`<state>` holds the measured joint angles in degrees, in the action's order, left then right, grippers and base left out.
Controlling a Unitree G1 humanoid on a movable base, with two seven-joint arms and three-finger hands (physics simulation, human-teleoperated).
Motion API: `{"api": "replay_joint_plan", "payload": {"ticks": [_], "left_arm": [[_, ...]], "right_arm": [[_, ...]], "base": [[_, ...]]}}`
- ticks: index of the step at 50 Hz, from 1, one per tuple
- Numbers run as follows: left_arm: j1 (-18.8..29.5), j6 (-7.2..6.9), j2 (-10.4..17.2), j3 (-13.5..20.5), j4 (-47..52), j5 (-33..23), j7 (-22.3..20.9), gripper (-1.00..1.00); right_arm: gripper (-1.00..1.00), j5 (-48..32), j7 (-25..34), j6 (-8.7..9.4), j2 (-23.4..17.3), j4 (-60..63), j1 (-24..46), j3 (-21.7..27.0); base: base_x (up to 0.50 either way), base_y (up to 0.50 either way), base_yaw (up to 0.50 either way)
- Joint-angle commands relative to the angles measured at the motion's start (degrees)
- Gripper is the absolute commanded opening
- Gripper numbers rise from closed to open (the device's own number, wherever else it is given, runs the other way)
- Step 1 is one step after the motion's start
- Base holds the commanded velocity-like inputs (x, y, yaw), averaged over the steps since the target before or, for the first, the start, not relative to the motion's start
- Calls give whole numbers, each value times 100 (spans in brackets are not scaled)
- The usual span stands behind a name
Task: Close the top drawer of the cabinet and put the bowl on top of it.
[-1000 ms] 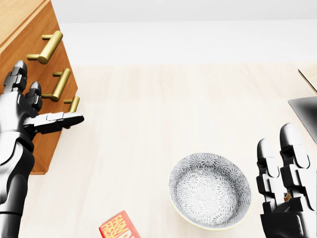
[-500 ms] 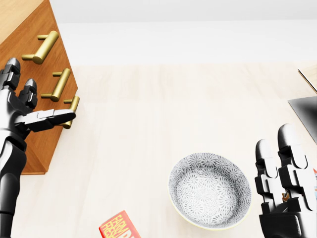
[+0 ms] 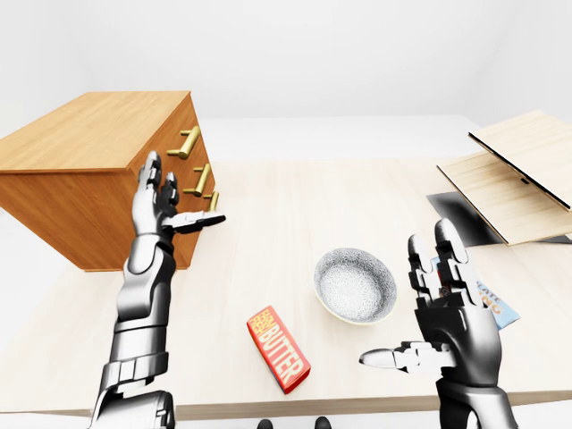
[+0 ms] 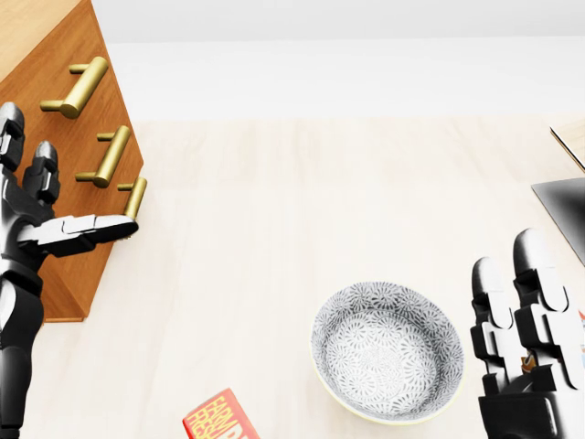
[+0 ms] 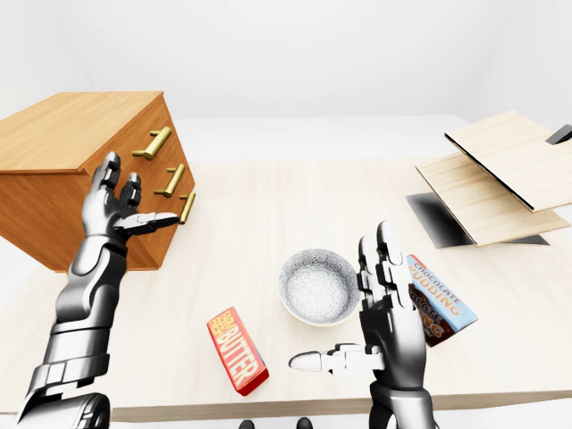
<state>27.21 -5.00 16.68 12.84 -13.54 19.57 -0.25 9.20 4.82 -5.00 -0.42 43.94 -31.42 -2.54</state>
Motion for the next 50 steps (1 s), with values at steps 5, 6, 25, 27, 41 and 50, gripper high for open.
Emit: {"api": "replay_joint_plan", "payload": {"ticks": [5,6,25,27,41,50], "left_arm": [[-1603,0,-699,-151,2992,-737,28,100],[-1726,0,-760,-153,3254,-735,-38,100],[-3255,0,-1528,-989,6108,-1678,-455,100],[-3410,0,-1564,-1102,6288,-1734,-503,100],[-4247,0,-1534,-2018,6770,-2397,-282,100],[-4428,0,-1359,-2799,6504,-3324,242,100]], "right_arm": [[100,-34,-6,0,-10,-24,-44,-48],[100,-23,-9,0,-20,-5,-55,-49],[100,-4,-13,0,-45,22,-80,-58],[100,-8,-13,0,-43,22,-86,-63],[100,44,13,0,-37,68,-100,-11],[100,105,78,0,-7,166,-185,43]], "base": [[0,0,0],[0,0,0],[0,0,0],[0,0,0],[0,0,0],[0,0,0]]}}
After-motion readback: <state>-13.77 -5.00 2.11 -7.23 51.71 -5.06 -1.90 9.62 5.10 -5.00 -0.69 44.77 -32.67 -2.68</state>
